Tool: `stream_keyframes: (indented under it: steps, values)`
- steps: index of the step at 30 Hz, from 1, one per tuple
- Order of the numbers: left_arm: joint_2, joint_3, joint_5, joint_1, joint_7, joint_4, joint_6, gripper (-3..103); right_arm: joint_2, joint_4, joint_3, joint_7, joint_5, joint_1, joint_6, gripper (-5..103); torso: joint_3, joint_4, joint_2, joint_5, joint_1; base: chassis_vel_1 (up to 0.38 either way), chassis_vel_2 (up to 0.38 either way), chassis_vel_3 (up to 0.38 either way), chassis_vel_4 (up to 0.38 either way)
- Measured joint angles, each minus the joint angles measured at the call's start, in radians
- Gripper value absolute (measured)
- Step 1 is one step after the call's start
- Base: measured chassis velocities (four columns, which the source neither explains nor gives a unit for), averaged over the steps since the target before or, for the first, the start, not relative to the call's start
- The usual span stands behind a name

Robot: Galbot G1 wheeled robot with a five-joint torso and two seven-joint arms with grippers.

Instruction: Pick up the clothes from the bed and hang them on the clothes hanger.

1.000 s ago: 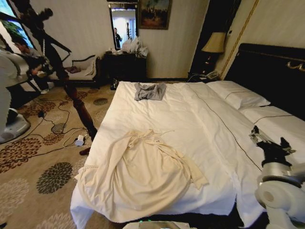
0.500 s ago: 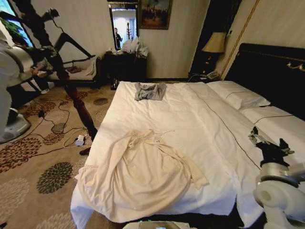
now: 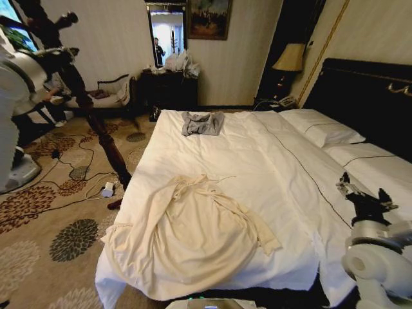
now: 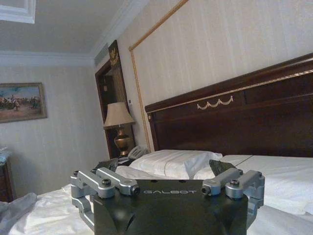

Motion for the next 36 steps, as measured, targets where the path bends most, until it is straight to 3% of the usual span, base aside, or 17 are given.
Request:
stream_keyframes:
  steps: [5,10,11,13,15,16,18,20,23,25,29,31,33,34,36]
  values:
    - [0.005,-0.076,-0.016,0.157,-0.029,-0.089,0.025,0,0.012,-0.006,-0.013,0.001,-0.012,0.003,0.005,100,0.000,-0.0008,0.000,-0.0003,0.000,0.000,0.000,0.000,0.000]
    - [0.006,-0.256,0.056,0.594,-0.100,-0.246,0.069,0,0.016,-0.024,-0.019,0.003,-0.030,-0.011,0.024,100,0.000,0.0002,0.000,-0.0016,0.000,0.000,0.000,0.000,0.000]
    - [0.006,-0.256,0.056,0.594,-0.100,-0.246,0.069,0,0.016,-0.024,-0.019,0.003,-0.030,-0.011,0.024,100,0.000,0.0002,0.000,-0.0016,0.000,0.000,0.000,0.000,0.000]
    - [-0.020,-0.330,0.079,0.784,-0.132,-0.302,0.096,0,0.017,-0.033,-0.026,0.005,-0.035,-0.009,0.027,100,0.000,0.0000,0.000,-0.0002,0.000,0.000,0.000,0.000,0.000]
    - [-0.060,-0.354,0.172,0.930,-0.135,-0.313,0.100,11,0.019,-0.042,-0.041,0.008,-0.044,-0.002,0.027,100,0.000,0.0003,0.000,-0.0011,0.000,0.000,0.000,0.000,0.000]
    - [-0.060,-0.354,0.172,0.930,-0.135,-0.313,0.100,11,0.019,-0.042,-0.041,0.008,-0.044,-0.002,0.027,100,0.000,0.0003,0.000,-0.0011,0.000,0.000,0.000,0.000,0.000]
    - [-0.098,-0.337,0.259,0.998,-0.134,-0.303,0.100,22,0.025,-0.052,-0.060,0.009,-0.060,0.006,0.028,100,0.000,0.0005,0.000,-0.0006,0.000,0.000,0.000,0.000,0.000]
    - [-0.116,-0.313,0.306,1.010,-0.132,-0.291,0.100,22,0.029,-0.056,-0.069,0.010,-0.068,0.009,0.028,100,0.000,0.0006,0.000,-0.0005,0.000,0.000,0.000,0.000,0.000]
    - [-0.156,-0.195,0.482,0.975,-0.134,-0.217,0.103,38,0.053,-0.071,-0.101,0.010,-0.102,0.013,0.035,100,0.000,-0.0003,0.000,-0.0003,0.000,0.000,0.000,0.000,0.000]
    - [-0.164,-0.156,0.512,0.950,-0.140,-0.196,0.110,43,0.060,-0.071,-0.107,0.010,-0.108,0.013,0.037,100,0.000,-0.0004,0.000,-0.0001,0.000,0.000,0.000,0.000,0.000]
    - [-0.220,0.056,0.681,0.804,-0.168,-0.067,0.126,60,0.081,-0.079,-0.124,0.010,-0.126,0.015,0.045,100,0.000,0.0002,0.000,-0.0004,0.000,0.000,0.000,0.000,0.000]
    - [-0.242,0.097,0.719,0.771,-0.172,-0.037,0.125,66,0.085,-0.082,-0.126,0.010,-0.129,0.017,0.048,100,0.000,-0.0004,0.000,-0.0006,0.000,0.000,0.000,0.000,0.000]
    - [-0.310,0.167,0.775,0.702,-0.193,0.037,0.124,72,0.090,-0.087,-0.128,0.010,-0.133,0.020,0.050,100,0.000,-0.0004,0.000,-0.0001,0.000,0.000,0.000,0.000,0.000]
    - [-0.354,0.194,0.788,0.669,-0.204,0.080,0.124,82,0.092,-0.088,-0.128,0.010,-0.134,0.021,0.051,100,0.000,-0.0004,0.000,-0.0002,0.000,0.000,0.000,0.000,0.000]
    - [-0.386,0.209,0.794,0.644,-0.209,0.121,0.124,82,0.093,-0.090,-0.127,0.010,-0.134,0.021,0.052,100,0.000,-0.0007,0.000,-0.0006,0.000,0.000,0.000,0.000,0.000]
